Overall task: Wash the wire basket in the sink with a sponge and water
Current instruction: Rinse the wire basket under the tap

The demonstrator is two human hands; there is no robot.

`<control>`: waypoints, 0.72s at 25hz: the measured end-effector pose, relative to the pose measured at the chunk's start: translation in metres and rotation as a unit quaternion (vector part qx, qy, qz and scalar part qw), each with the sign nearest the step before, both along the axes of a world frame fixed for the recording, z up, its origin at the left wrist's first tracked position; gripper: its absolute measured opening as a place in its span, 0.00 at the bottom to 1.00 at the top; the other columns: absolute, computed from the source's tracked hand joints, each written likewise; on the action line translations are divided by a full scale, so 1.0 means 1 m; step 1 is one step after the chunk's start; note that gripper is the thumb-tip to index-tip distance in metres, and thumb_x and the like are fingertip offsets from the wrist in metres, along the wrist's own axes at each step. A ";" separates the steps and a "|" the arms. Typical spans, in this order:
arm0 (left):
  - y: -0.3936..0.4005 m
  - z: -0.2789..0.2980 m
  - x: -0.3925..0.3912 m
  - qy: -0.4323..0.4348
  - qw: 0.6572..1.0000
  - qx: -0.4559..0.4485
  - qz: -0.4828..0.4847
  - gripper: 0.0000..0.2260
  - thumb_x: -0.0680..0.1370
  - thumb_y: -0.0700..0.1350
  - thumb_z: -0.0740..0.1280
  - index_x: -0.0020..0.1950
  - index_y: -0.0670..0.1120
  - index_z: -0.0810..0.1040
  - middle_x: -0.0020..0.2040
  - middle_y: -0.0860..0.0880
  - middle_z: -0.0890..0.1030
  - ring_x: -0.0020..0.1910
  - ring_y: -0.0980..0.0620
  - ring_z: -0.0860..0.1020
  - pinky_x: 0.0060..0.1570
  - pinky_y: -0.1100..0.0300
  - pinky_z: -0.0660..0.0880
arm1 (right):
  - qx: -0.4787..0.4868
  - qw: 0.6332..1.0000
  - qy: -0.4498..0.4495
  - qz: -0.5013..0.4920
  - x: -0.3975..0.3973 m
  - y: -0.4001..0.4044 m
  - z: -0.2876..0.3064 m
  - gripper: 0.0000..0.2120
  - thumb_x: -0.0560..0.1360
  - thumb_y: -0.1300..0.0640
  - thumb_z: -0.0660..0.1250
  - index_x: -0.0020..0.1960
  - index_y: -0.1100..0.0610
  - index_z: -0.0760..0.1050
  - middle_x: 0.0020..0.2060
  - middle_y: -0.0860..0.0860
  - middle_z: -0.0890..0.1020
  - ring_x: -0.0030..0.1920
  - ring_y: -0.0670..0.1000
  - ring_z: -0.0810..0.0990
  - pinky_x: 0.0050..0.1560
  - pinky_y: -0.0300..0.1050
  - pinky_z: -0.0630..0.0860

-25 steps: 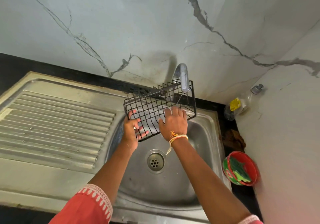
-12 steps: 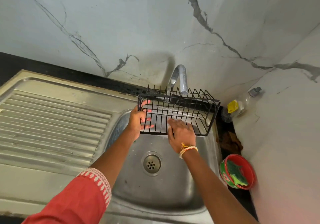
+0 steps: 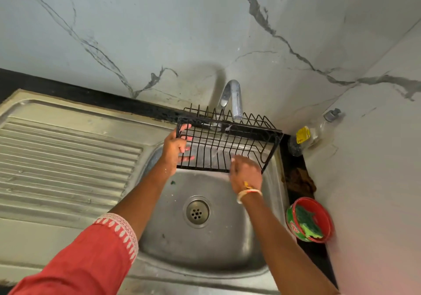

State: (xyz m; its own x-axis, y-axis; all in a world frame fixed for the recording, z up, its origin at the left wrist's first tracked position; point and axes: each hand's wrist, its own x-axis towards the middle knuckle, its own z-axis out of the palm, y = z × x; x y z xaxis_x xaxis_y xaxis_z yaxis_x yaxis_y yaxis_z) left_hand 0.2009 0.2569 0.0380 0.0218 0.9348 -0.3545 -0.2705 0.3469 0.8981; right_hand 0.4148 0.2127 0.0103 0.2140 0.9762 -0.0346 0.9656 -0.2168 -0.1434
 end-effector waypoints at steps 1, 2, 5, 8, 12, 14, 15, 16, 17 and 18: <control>-0.001 0.002 0.007 0.002 1.000 0.008 -0.003 0.37 0.58 0.37 0.57 0.68 0.51 0.73 0.56 0.44 0.77 0.51 0.45 0.76 0.48 0.45 0.79 | -0.020 0.999 -0.038 -0.020 -0.026 -0.001 -0.003 0.27 0.80 0.43 0.44 0.70 0.54 0.68 0.67 0.59 0.73 0.69 0.60 0.68 0.71 0.57 0.62; -0.002 0.005 0.015 -0.002 1.000 0.021 0.002 0.35 0.60 0.36 0.57 0.68 0.50 0.74 0.54 0.44 0.77 0.48 0.48 0.75 0.45 0.49 0.78 | -0.036 0.998 -0.050 0.001 -0.058 -0.002 -0.003 0.29 0.79 0.42 0.42 0.73 0.56 0.62 0.71 0.61 0.67 0.73 0.61 0.62 0.73 0.59 0.56; 0.001 0.011 0.020 -0.012 0.997 0.063 0.038 0.28 0.63 0.31 0.57 0.59 0.50 0.78 0.45 0.46 0.75 0.38 0.53 0.71 0.35 0.58 0.72 | -0.040 0.974 -0.019 0.221 -0.100 0.002 0.003 0.29 0.79 0.43 0.40 0.77 0.52 0.54 0.76 0.58 0.57 0.77 0.57 0.52 0.75 0.60 0.48; 0.008 0.007 -0.006 -0.022 0.997 0.040 0.066 0.32 0.56 0.35 0.58 0.58 0.52 0.79 0.44 0.47 0.76 0.41 0.49 0.74 0.35 0.55 0.76 | -0.026 0.972 0.027 0.232 -0.037 0.018 0.009 0.23 0.81 0.45 0.45 0.76 0.45 0.56 0.76 0.51 0.59 0.77 0.51 0.54 0.75 0.53 0.48; 0.003 -0.001 -0.011 -0.018 0.998 0.021 0.063 0.37 0.56 0.36 0.57 0.65 0.48 0.75 0.46 0.48 0.77 0.47 0.44 0.76 0.45 0.44 0.79 | -0.066 0.993 -0.090 0.025 -0.047 0.018 0.004 0.30 0.80 0.40 0.39 0.77 0.53 0.54 0.75 0.61 0.59 0.76 0.60 0.55 0.74 0.59 0.54; 0.000 -0.001 0.003 -0.036 0.996 0.042 0.065 0.31 0.59 0.34 0.58 0.62 0.45 0.77 0.43 0.48 0.75 0.44 0.44 0.73 0.41 0.49 0.75 | -0.092 0.980 -0.089 0.154 -0.101 0.012 0.002 0.32 0.79 0.40 0.38 0.78 0.55 0.49 0.76 0.62 0.52 0.77 0.61 0.50 0.74 0.62 0.51; -0.001 0.001 0.005 -0.034 0.996 0.051 0.069 0.28 0.62 0.32 0.58 0.60 0.47 0.77 0.42 0.49 0.75 0.43 0.46 0.72 0.40 0.51 0.72 | -0.095 0.967 -0.060 0.229 -0.113 0.010 0.003 0.30 0.80 0.42 0.40 0.78 0.53 0.47 0.77 0.59 0.50 0.77 0.59 0.47 0.75 0.62 0.48; -0.001 0.003 0.002 -0.024 0.996 0.052 0.071 0.28 0.65 0.29 0.57 0.59 0.49 0.78 0.42 0.48 0.75 0.42 0.47 0.72 0.40 0.53 0.72 | -0.091 0.956 -0.029 0.277 -0.107 0.012 0.005 0.28 0.80 0.43 0.42 0.78 0.51 0.47 0.78 0.56 0.49 0.78 0.56 0.46 0.75 0.60 0.45; 0.001 0.004 -0.004 -0.012 0.996 0.043 0.073 0.30 0.66 0.28 0.55 0.60 0.51 0.77 0.43 0.48 0.76 0.43 0.47 0.73 0.41 0.52 0.74 | -0.077 0.955 -0.002 0.286 -0.087 0.017 0.008 0.27 0.81 0.44 0.43 0.78 0.50 0.47 0.78 0.52 0.50 0.78 0.53 0.47 0.75 0.57 0.44; 0.002 0.004 -0.013 -0.008 0.996 0.030 0.080 0.31 0.65 0.29 0.55 0.62 0.51 0.76 0.46 0.47 0.76 0.45 0.46 0.74 0.44 0.49 0.77 | -0.063 0.964 0.009 0.260 -0.063 0.020 0.008 0.26 0.81 0.45 0.44 0.78 0.49 0.49 0.78 0.50 0.53 0.77 0.52 0.50 0.75 0.55 0.45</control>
State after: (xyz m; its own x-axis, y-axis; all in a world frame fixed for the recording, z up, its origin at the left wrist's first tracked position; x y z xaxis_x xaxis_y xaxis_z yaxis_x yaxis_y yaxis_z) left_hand 0.1882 0.2589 0.0415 -0.1236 0.9462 -0.2991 -0.3316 0.2447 0.9111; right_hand 0.3516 0.2328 0.0185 -0.3039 0.9393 -0.1590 0.9462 0.2781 -0.1656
